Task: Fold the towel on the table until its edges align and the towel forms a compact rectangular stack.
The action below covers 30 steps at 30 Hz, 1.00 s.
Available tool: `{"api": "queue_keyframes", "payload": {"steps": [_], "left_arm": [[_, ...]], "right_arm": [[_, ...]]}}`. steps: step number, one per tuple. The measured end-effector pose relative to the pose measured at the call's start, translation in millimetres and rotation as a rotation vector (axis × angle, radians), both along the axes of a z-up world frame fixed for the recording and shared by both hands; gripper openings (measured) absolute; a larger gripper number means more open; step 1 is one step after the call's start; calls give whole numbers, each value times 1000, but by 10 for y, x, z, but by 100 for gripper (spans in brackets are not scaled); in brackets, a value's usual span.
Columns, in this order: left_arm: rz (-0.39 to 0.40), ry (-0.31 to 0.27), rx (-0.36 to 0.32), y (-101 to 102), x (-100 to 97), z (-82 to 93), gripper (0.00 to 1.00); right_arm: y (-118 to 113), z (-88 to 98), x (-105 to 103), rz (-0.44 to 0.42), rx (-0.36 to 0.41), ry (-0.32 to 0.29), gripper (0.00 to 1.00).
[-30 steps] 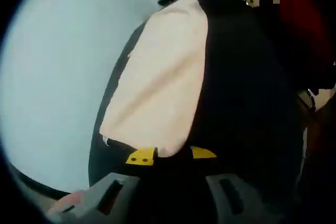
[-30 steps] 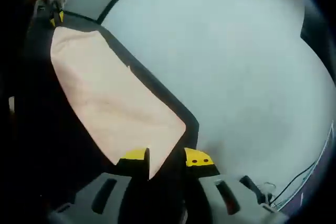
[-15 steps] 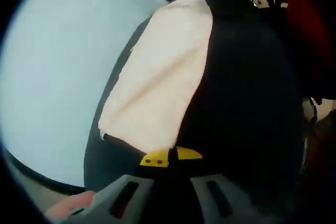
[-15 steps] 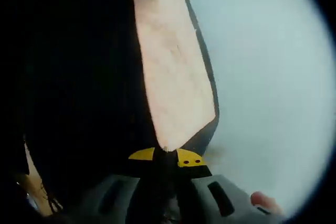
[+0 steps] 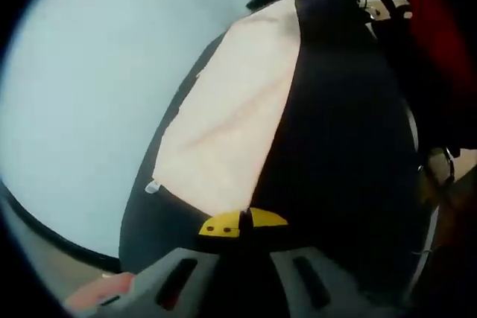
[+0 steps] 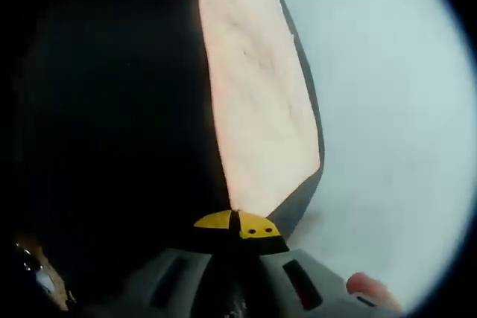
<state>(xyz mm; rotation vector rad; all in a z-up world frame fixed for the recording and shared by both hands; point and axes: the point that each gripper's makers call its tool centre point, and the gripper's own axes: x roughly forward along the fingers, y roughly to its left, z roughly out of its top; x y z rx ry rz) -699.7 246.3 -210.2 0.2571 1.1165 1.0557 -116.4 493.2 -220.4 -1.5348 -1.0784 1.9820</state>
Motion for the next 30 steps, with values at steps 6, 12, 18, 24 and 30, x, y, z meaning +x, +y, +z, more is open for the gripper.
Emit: {"api": "queue_keyframes", "payload": {"steps": [6, 12, 18, 24, 30], "left_arm": [[27, -38, 131, 42, 28, 394, 0], [84, -56, 128, 114, -36, 562, 0], [122, -56, 59, 331, -171, 619, 0], [202, -30, 35, 787, -414, 888, 0], [287, -4, 16, 1442, -705, 796, 0]], "right_arm": [[-18, 473, 116, -43, -31, 162, 0], [49, 631, 225, -46, -47, 141, 0], [237, 781, 90, -46, -86, 164, 0], [770, 1005, -139, -115, -84, 164, 0], [1592, 764, -449, -180, -108, 113, 0]]}}
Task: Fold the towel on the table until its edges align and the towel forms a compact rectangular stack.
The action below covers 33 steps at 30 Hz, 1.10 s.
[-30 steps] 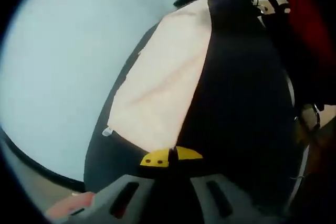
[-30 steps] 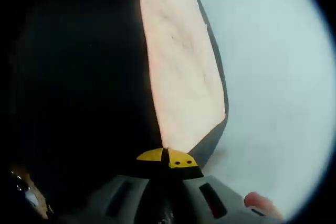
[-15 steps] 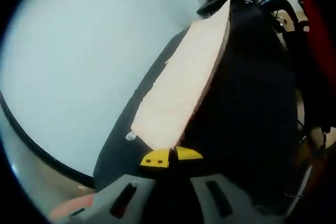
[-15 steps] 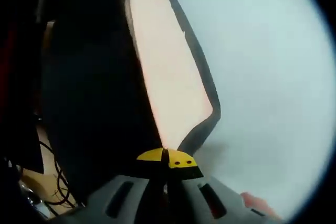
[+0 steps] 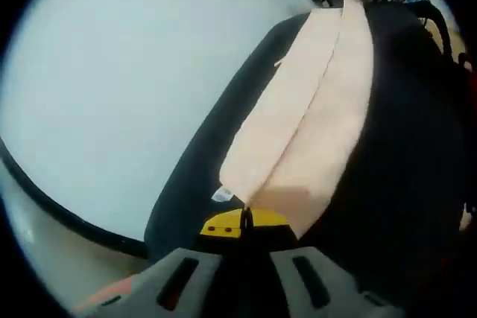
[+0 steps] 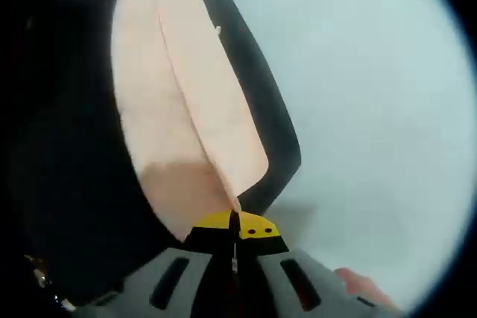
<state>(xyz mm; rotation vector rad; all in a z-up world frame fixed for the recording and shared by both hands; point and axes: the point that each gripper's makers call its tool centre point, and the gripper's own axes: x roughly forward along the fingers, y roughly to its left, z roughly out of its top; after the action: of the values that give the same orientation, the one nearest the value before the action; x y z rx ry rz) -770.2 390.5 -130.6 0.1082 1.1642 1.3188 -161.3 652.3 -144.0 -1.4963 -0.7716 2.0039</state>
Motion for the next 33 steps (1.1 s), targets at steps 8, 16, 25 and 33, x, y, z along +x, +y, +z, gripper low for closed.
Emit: {"api": "queue_keyframes", "payload": {"steps": [8, 16, 25, 33], "left_arm": [[49, -51, -34, 589, -243, -267, 0], [72, -64, -13, 1081, -370, -429, 0], [93, -62, 60, 1366, -462, -284, 0], [139, -124, 9, 1440, -560, -612, 0]], "right_arm": [[732, -380, -357, -70, -86, 34, 0], [1165, -530, -515, 3, -1, -35, 0], [1514, -328, -635, -30, 83, 33, 0], [1699, -604, -676, -79, 66, 8, 0]]}}
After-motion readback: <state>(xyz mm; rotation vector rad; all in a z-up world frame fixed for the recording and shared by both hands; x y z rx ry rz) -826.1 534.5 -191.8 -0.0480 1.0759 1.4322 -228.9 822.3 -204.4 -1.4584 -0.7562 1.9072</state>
